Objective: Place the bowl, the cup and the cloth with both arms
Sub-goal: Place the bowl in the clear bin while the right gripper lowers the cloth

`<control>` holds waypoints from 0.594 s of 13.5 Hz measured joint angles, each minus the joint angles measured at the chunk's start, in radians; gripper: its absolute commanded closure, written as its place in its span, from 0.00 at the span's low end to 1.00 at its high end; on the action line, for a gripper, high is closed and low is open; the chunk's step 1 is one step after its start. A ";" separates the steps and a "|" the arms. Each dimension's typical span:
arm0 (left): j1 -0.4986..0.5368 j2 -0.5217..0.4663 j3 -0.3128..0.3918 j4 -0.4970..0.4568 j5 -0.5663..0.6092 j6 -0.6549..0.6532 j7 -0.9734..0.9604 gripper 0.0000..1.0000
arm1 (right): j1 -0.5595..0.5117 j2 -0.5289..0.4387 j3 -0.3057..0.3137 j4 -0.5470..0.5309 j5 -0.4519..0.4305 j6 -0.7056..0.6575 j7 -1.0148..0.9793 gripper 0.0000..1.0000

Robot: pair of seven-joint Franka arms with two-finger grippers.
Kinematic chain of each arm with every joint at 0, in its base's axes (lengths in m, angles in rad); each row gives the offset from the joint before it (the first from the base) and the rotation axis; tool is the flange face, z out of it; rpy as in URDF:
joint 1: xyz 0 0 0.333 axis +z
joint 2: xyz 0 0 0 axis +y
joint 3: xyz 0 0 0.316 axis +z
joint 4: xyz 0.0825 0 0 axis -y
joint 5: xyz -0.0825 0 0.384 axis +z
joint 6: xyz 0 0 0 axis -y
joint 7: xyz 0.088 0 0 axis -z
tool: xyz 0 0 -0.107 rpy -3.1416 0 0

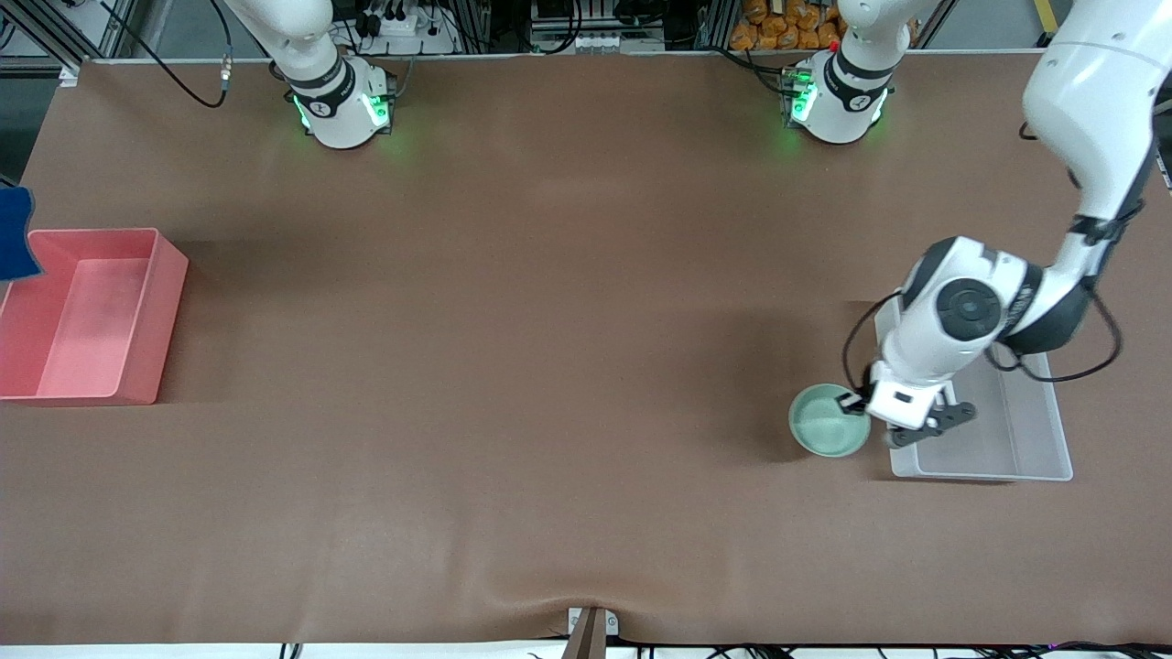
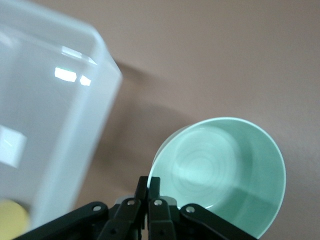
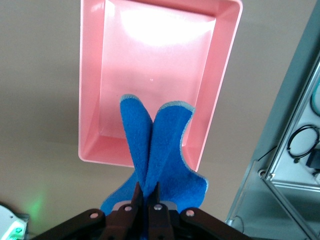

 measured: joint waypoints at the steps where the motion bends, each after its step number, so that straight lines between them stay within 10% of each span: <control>1: 0.035 -0.017 -0.012 0.003 0.000 0.000 0.063 1.00 | 0.001 -0.036 0.001 -0.046 0.001 0.042 0.000 1.00; 8: 0.268 -0.050 -0.096 0.093 -0.101 -0.111 0.531 1.00 | -0.001 -0.080 -0.004 -0.261 0.032 0.298 0.000 1.00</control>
